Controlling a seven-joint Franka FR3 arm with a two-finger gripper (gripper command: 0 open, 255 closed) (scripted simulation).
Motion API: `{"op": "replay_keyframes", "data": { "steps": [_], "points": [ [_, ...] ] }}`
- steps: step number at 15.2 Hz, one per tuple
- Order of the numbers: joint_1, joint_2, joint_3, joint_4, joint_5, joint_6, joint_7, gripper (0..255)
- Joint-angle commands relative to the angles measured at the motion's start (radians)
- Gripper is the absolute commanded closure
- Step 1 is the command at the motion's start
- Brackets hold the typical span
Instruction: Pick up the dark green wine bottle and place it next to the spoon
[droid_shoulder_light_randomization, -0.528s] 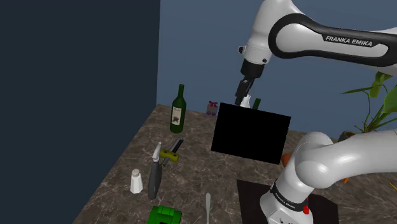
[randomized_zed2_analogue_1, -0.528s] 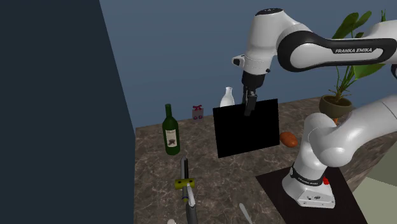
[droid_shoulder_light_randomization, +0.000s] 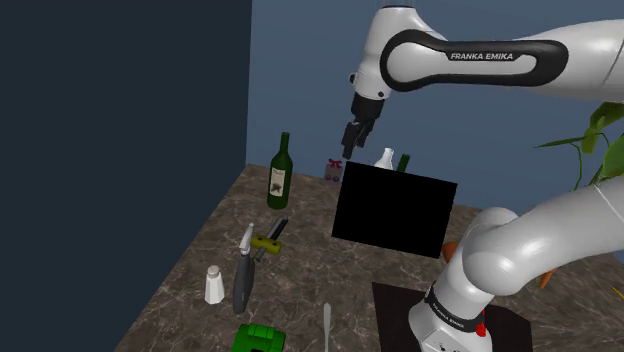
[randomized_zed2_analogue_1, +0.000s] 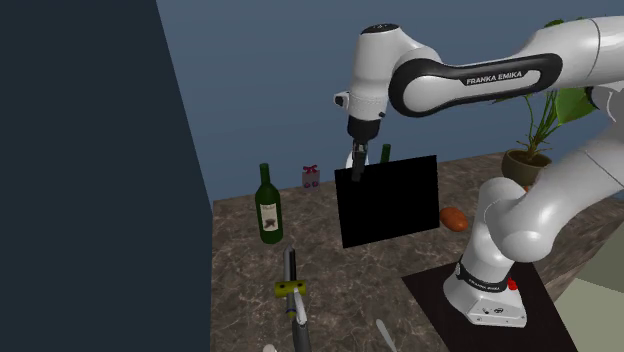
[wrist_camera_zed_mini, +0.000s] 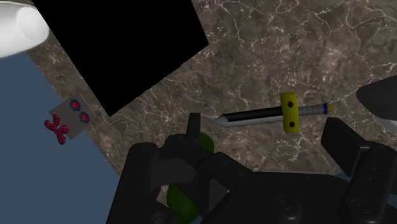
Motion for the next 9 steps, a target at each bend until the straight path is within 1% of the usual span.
{"op": "replay_keyframes", "data": {
  "steps": [1,5,9],
  "points": [
    [-0.007,0.073,-0.003,0.042,-0.001,0.036,0.006,0],
    [-0.019,0.226,-0.011,0.141,-0.002,0.099,0.015,0],
    [-0.029,0.378,-0.02,0.26,-0.001,0.141,0.022,0]
  ]
}}
